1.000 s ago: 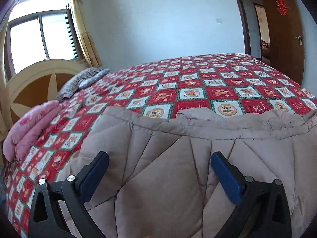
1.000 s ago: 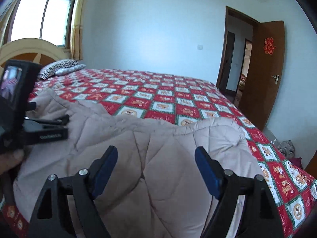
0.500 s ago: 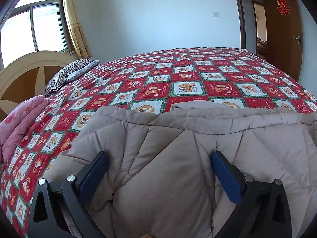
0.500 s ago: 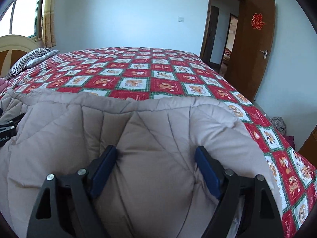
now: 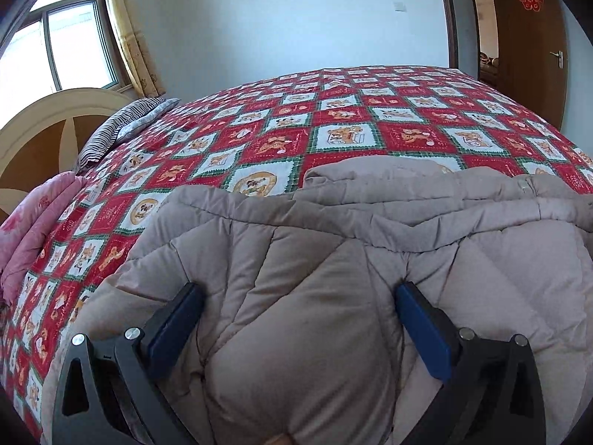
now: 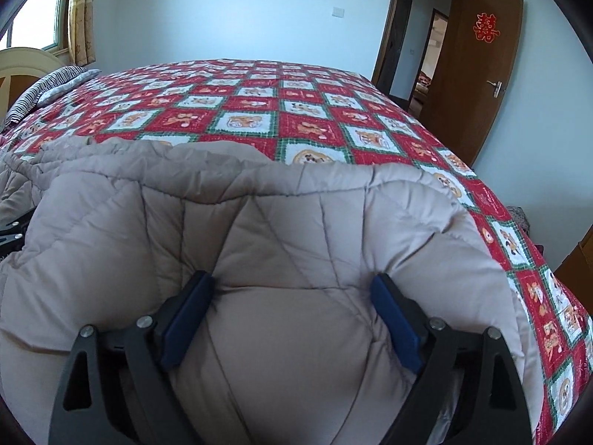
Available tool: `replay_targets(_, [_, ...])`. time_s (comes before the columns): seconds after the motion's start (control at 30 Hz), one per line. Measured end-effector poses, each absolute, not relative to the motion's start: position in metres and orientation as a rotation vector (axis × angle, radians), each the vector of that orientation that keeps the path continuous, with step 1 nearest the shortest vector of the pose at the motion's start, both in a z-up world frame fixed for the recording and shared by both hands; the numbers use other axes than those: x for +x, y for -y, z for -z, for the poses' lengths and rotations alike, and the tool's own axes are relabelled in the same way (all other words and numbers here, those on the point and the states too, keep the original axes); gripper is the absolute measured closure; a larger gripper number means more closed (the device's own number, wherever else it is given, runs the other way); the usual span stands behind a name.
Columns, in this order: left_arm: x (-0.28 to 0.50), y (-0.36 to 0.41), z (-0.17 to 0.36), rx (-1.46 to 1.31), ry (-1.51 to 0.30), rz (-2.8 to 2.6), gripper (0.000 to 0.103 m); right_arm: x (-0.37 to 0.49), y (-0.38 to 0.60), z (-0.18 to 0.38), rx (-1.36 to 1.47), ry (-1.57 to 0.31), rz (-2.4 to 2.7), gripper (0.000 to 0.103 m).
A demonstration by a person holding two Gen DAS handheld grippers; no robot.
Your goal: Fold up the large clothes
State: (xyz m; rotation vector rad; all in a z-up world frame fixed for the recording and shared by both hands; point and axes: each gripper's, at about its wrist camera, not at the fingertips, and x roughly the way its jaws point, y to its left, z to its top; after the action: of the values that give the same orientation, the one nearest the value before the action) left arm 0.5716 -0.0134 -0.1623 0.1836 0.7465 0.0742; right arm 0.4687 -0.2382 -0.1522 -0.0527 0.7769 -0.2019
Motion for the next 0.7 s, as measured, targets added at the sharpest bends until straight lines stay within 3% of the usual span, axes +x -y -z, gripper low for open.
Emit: replay_targets(0.7, [0.5736, 0.0125, 0.1670, 0.185, -0.766, -0.073, 0.001, 0.4738, 0.2343, 0.1571, -0.084, -0.807, 0.229, 0.012])
